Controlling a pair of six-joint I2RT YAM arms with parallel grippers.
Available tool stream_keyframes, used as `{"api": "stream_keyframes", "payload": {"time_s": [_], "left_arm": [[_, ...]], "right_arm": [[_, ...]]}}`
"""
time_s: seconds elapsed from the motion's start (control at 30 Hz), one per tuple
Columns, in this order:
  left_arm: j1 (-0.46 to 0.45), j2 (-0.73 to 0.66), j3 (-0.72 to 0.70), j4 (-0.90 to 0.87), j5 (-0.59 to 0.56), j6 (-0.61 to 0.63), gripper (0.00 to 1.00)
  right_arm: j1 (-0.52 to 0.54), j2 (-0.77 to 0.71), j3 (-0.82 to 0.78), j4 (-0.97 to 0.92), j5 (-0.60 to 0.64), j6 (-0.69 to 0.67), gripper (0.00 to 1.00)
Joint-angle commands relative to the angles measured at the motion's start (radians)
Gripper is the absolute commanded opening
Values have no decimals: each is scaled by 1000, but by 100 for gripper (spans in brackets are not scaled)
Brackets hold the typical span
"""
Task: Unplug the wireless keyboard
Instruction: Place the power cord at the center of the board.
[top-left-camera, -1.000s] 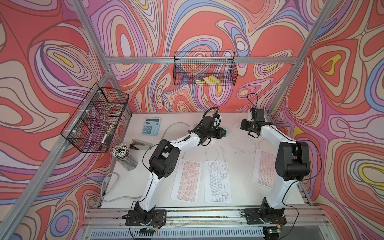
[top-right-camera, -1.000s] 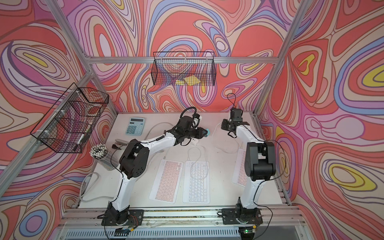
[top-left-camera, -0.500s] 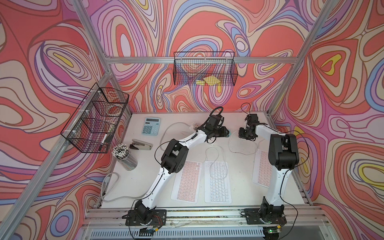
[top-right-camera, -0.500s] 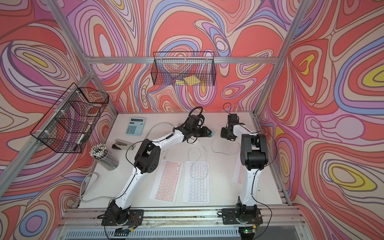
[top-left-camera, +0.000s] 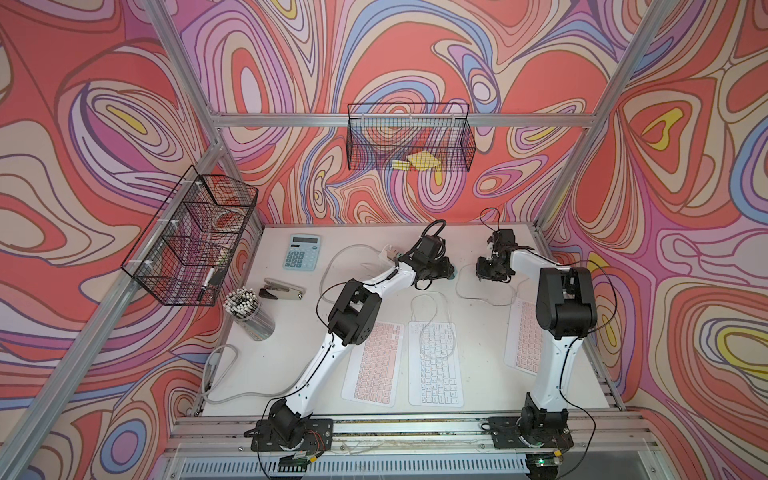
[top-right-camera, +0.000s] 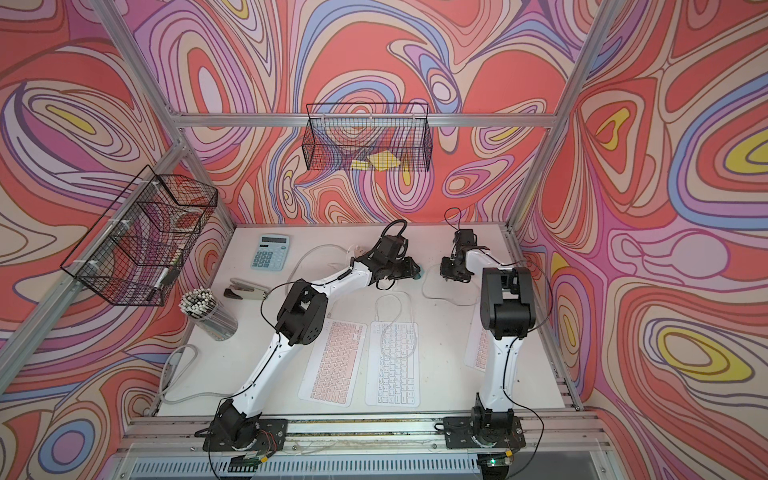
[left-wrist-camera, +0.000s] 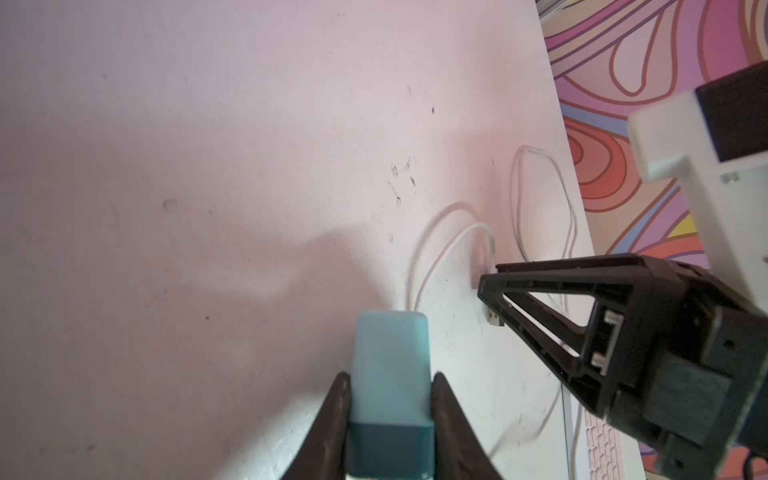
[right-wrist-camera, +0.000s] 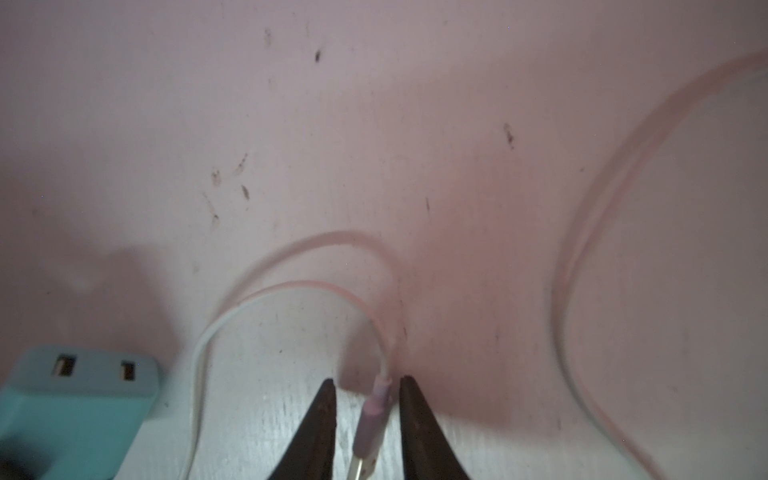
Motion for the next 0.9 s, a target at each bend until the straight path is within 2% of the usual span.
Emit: {"api": "stream_keyframes", "payload": {"time_s": [0.0,0.1,0.27,0.63,0.87], "left_arm": [[-5,14,28,-59,-24,-21,36],[-5,9,34,-102,-43,-16,49],[-5,-6,45,-145,-76,14,60],[-7,-112,-8,-125,-95,99,65],[-22,-254,-214,32,54,189,62]], "right_arm": [[-2,-42,-13,-36,-1,-21,35],[-2,-62,-18,-44,4,-27,38],[-1,-103,-25,-52,10,-33,46],[-6,-211,-42,-97,69,-40,43],[-76,-282,-93,-145,99,-6,37]]}}
